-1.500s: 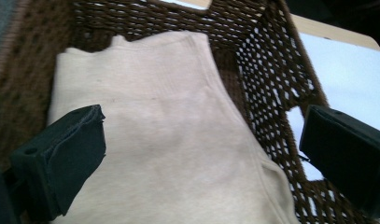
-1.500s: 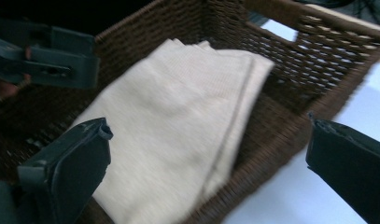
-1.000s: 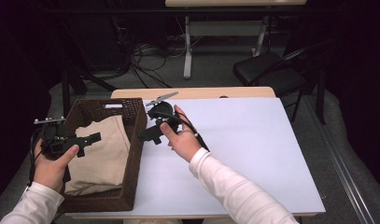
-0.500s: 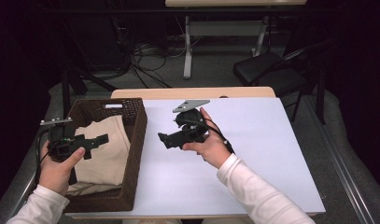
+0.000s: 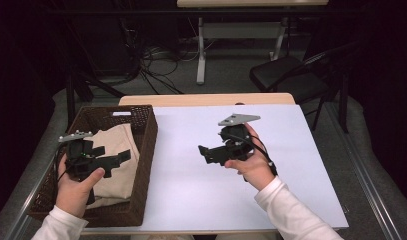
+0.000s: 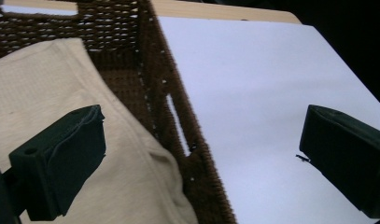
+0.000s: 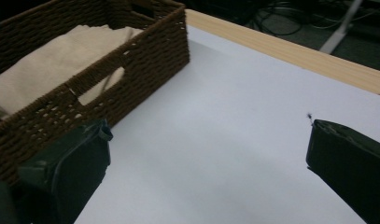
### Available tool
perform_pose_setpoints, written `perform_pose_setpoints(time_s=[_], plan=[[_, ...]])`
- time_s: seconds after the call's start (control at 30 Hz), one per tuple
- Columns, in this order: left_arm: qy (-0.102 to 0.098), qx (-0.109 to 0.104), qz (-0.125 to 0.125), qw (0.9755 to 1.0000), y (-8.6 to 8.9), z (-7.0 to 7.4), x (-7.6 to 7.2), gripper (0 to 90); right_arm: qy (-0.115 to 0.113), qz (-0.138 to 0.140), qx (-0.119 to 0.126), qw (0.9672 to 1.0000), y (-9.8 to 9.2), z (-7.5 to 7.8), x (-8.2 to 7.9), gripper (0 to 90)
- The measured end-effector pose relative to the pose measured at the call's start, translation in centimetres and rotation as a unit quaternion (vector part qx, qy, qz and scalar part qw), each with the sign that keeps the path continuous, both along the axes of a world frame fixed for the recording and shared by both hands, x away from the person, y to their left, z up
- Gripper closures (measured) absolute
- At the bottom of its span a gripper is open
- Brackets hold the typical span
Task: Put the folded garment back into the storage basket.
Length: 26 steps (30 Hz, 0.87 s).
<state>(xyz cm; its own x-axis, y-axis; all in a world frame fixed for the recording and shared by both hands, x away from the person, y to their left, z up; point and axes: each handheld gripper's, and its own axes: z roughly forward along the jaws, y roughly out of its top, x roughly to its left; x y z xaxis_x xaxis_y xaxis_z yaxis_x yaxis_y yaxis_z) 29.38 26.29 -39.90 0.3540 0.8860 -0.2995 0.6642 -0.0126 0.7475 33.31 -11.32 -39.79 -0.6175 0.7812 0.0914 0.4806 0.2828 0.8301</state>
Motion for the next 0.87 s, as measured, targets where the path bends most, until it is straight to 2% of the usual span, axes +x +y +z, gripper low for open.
perform_pose_setpoints(time_s=[0.07,0.2,0.47,0.63,0.87], plan=[[-0.01,0.001,-0.006,0.9999,-0.8,-0.1,-0.2,0.6,-0.003,-0.014,0.005,0.9999,-1.3,-0.3,-0.5,0.0],[-0.017,-0.013,-0.022,0.9995,-2.5,-0.7,-0.6,0.6,-0.004,-0.036,0.017,0.9992,-4.1,-0.9,-1.6,0.0],[-0.023,-0.019,-0.054,0.9981,-6.2,-1.9,-0.9,0.6,-0.011,-0.083,0.014,0.9964,-9.1,-1.8,-3.7,0.0],[-0.028,-0.016,-0.069,0.9971,-8.1,-2.4,-0.9,0.6,-0.009,-0.107,0.012,0.9942,-11.1,-2.7,-4.7,0.0],[-0.022,-0.029,-0.087,0.9956,-10.2,-3.3,-0.8,0.6,-0.009,-0.122,0.012,0.9924,-12.9,-3.8,-5.4,0.0]])
